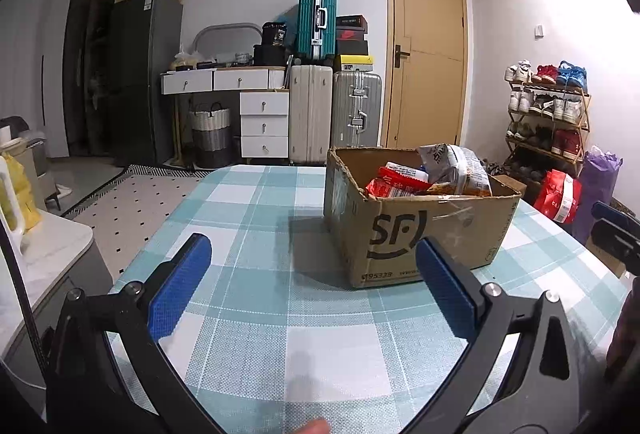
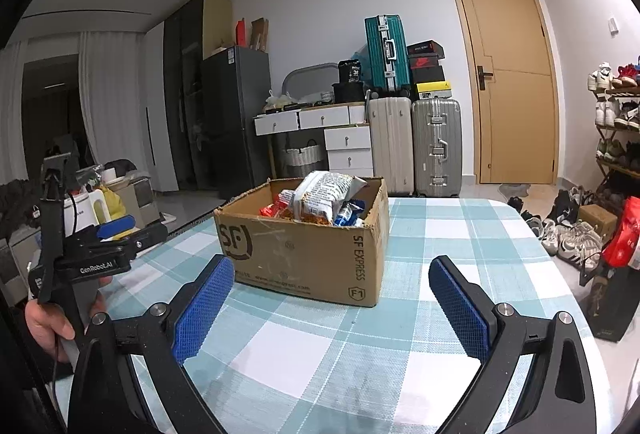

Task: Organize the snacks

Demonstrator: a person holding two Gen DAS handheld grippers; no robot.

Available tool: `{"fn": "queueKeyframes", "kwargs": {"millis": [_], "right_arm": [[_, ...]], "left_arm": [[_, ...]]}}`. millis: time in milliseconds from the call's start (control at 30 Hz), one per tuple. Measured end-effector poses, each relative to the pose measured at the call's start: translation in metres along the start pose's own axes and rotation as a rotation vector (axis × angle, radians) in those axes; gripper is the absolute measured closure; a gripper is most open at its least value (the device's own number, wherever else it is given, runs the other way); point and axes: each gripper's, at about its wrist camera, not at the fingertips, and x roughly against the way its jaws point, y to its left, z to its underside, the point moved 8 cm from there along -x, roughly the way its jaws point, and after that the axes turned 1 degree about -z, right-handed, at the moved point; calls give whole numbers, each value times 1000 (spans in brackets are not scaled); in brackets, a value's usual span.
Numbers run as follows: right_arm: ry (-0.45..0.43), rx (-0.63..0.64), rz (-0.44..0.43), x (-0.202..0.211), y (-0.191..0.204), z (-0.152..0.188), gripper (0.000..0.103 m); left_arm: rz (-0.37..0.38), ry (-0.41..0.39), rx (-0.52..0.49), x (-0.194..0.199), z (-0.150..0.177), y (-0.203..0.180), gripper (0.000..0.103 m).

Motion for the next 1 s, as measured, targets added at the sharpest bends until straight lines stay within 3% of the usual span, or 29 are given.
{"fn": "queueKeyframes", "kwargs": {"millis": [433,1000], "right_arm": [[28,108,16,-5,19,7,1],[27,90,20,-4,15,7,0]], "left_arm": [[4,-22,-40,6,0,-6,1],[-2,-23,-40,6,0,-2,1]]}}
